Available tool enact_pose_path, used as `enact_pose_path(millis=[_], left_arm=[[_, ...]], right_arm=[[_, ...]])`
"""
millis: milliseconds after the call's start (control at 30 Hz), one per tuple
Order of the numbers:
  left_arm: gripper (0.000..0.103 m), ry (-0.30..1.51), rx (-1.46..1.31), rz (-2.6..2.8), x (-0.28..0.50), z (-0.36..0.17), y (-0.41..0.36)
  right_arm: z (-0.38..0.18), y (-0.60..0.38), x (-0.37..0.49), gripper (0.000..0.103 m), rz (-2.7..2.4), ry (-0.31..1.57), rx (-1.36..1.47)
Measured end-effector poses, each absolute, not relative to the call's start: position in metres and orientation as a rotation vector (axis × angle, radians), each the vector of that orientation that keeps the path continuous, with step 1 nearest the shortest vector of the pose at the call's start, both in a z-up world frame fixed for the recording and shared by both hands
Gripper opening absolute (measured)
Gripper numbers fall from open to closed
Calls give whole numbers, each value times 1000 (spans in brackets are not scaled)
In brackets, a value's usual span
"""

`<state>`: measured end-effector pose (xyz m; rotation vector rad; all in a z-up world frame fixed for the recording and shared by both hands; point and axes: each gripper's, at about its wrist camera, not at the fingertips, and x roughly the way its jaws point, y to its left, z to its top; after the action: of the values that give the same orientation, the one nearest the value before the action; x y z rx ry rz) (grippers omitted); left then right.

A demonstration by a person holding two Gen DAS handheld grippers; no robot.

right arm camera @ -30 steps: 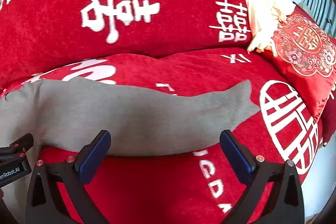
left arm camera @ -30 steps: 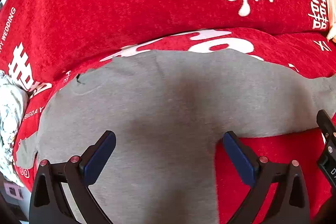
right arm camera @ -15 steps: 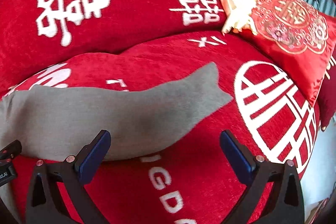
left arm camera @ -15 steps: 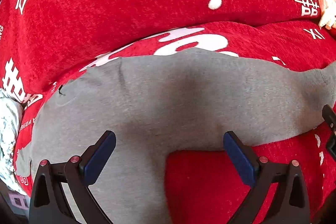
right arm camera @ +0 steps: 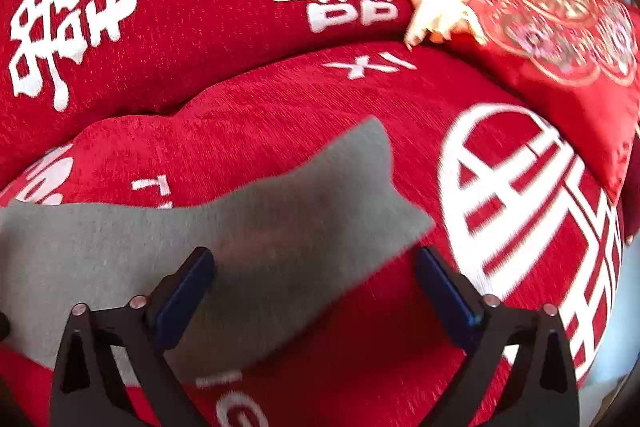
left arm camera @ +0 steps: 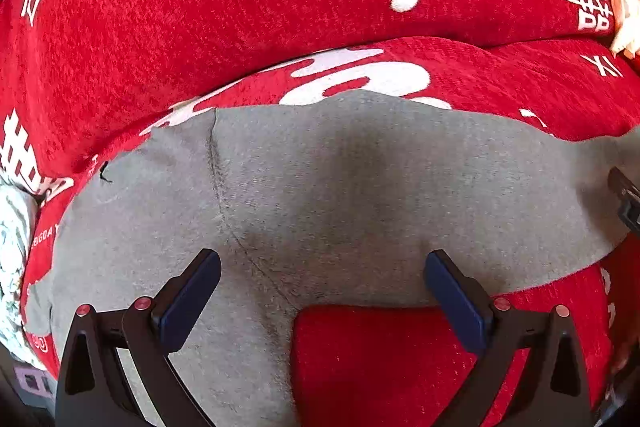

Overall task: Fold small clothes
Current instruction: 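Move the right gripper along the sweatshirt to its sleeve cuff, then grasp the sleeve cuff with the right gripper and lift it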

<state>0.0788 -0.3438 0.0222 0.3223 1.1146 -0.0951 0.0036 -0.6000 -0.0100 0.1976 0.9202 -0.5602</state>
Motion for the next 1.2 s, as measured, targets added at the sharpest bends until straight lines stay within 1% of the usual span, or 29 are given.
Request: enact_pose_path(millis=[33, 100, 133, 167, 267, 367, 467, 567, 733, 900, 1200], left_arm=[[102, 1116, 318, -93, 80, 22, -342], [102, 1117, 310, -87, 81, 23, -339], [102, 1119, 306, -85, 82, 23, -337], [103, 1119, 301, -84, 83, 23, -336], [103, 1108, 289, -77, 84, 27, -325], [103, 1091, 271, -39, 89, 30, -308], [102, 1138, 216, 7, 101, 24, -284], [103, 1179, 246, 31, 109, 10, -276], [102, 1143, 212, -6, 100, 25, -265], [103, 1080, 174, -48, 87, 46, -249], [103, 1035, 96, -78, 67, 66, -198]], right_arm=[[-11, -598, 9, 87, -568, 924, 158], [-11, -597, 14, 51, -584, 915, 107], [-9, -599, 15, 41, -576, 903, 102], [-7, -602, 14, 19, -541, 894, 133], [0, -611, 6, 18, -504, 875, 227], [13, -622, -18, 18, -522, 802, 324], [19, -619, -27, 18, -556, 777, 316], [19, -613, -24, 18, -569, 801, 285], [39, -611, -39, 18, -540, 759, 360], [58, -602, -42, 18, -513, 741, 361], [82, -568, -40, 18, -445, 724, 396]])
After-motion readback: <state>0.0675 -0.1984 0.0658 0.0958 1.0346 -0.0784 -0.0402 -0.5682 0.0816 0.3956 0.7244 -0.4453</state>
